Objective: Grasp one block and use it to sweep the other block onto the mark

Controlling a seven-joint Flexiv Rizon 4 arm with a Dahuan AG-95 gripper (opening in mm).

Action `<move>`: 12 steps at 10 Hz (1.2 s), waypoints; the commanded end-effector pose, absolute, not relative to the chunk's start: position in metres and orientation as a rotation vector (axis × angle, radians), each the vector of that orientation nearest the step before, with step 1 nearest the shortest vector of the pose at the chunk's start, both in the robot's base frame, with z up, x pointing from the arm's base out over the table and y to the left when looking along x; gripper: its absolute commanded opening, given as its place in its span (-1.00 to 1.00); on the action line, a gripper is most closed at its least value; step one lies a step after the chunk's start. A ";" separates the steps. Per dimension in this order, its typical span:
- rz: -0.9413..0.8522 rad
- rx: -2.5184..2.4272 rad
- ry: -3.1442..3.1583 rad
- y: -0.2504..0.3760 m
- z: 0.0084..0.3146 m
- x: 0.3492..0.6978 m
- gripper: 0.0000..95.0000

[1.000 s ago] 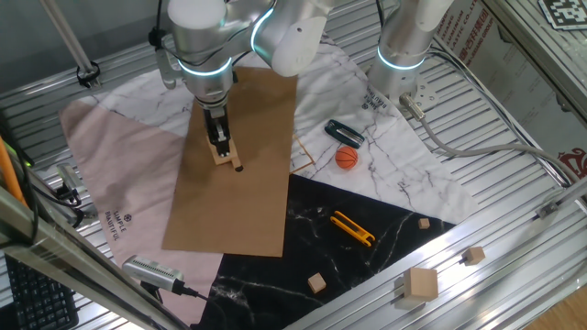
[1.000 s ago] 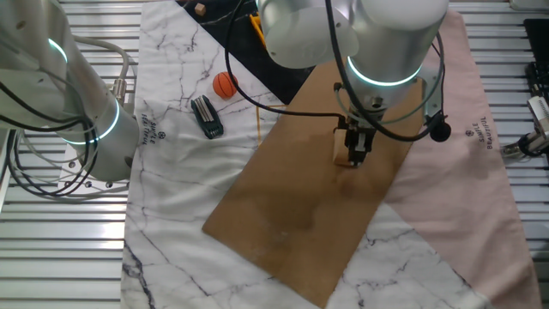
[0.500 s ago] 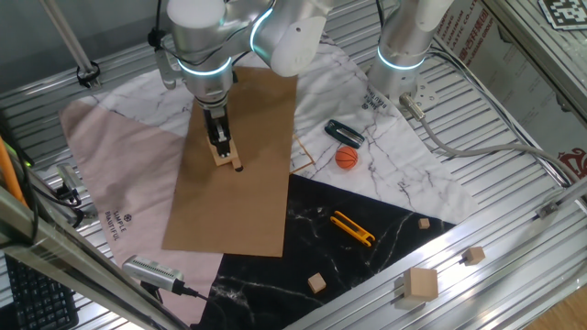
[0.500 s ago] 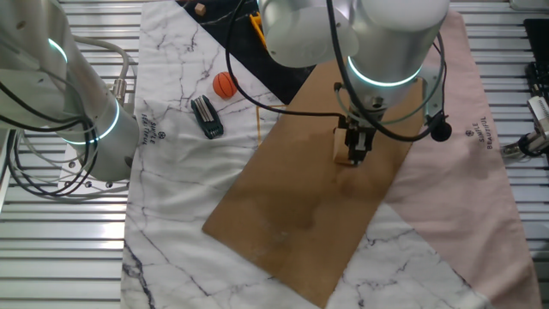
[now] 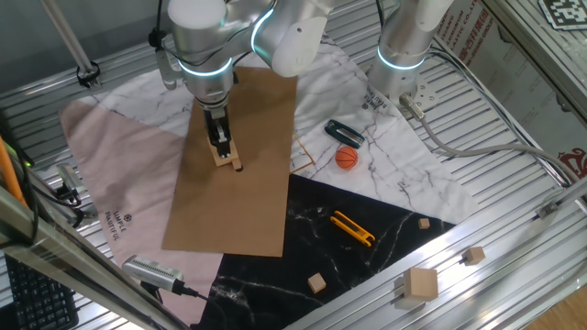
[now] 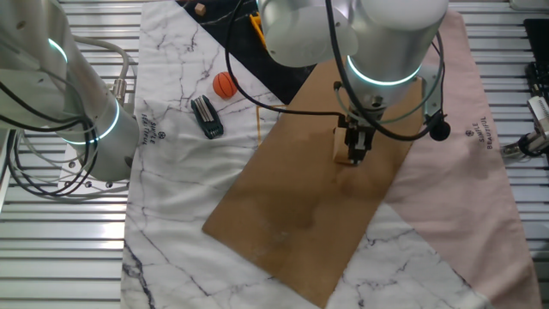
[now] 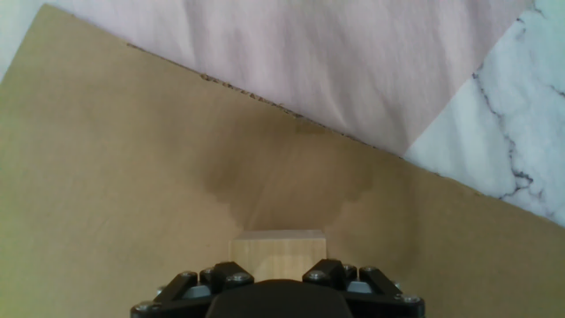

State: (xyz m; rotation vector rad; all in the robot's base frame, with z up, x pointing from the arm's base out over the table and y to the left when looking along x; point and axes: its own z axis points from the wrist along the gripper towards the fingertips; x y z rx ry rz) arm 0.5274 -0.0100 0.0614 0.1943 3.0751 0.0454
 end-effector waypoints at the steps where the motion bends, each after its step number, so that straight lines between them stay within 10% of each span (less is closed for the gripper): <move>1: 0.047 0.203 3.077 -0.009 0.062 0.528 -1.00; 12: 0.047 0.215 3.076 -0.006 0.062 0.527 -1.00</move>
